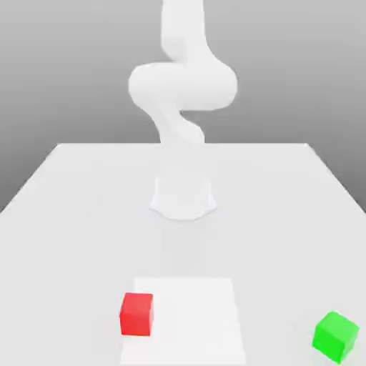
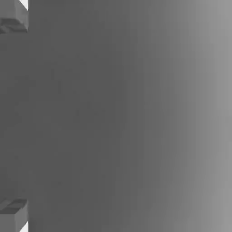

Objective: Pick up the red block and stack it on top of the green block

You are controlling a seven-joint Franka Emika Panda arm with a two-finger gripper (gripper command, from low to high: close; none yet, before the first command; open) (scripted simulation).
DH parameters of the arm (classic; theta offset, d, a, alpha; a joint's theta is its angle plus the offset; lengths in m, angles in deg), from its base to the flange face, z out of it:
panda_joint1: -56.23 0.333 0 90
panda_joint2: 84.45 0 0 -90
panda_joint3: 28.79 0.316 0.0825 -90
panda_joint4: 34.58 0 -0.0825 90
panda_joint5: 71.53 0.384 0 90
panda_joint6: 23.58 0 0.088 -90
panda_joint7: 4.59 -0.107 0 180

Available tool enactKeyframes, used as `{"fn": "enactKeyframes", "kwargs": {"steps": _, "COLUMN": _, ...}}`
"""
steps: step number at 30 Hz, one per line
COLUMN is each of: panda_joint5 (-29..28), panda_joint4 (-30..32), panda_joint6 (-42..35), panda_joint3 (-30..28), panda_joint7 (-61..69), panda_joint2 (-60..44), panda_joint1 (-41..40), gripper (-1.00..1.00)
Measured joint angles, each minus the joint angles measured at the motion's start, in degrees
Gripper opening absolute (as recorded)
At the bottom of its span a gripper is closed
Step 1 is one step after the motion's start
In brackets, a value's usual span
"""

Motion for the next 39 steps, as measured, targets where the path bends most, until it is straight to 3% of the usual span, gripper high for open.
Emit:
{"fn": "enactKeyframes", "kwargs": {"steps": 21, "panda_joint5": 2.0, "panda_joint4": 16.3, "panda_joint6": 21.4, "panda_joint3": -6.4, "panda_joint7": 8.3, "panda_joint2": -43.9, "panda_joint1": -2.6, "gripper": 0.00}}
{"fn": "enactKeyframes", "kwargs": {"steps": 27, "panda_joint5": 5.1, "panda_joint4": 15.8, "panda_joint6": 31.0, "panda_joint3": -4.0, "panda_joint7": 11.0, "panda_joint2": -56.4, "panda_joint1": -4.6, "gripper": 0.00}}
{"fn": "enactKeyframes", "kwargs": {"steps": 28, "panda_joint5": 5.6, "panda_joint4": 15.6, "panda_joint6": 32.3, "panda_joint3": -3.5, "panda_joint7": 11.3, "panda_joint2": -57.9, "panda_joint1": -5.0, "gripper": -1.00}}
{"fn": "enactKeyframes", "kwargs": {"steps": 34, "panda_joint5": 5.6, "panda_joint4": 15.5, "panda_joint6": 32.9, "panda_joint3": -3.2, "panda_joint7": 11.4, "panda_joint2": -58.7, "panda_joint1": -5.2, "gripper": -1.00}}
{"fn": "enactKeyframes", "kwargs": {"steps": 39, "panda_joint5": 3.0, "panda_joint4": 16.7, "panda_joint6": 26.5, "panda_joint3": -4.8, "panda_joint7": 9.4, "panda_joint2": -51.1, "panda_joint1": -4.2, "gripper": -1.00}}
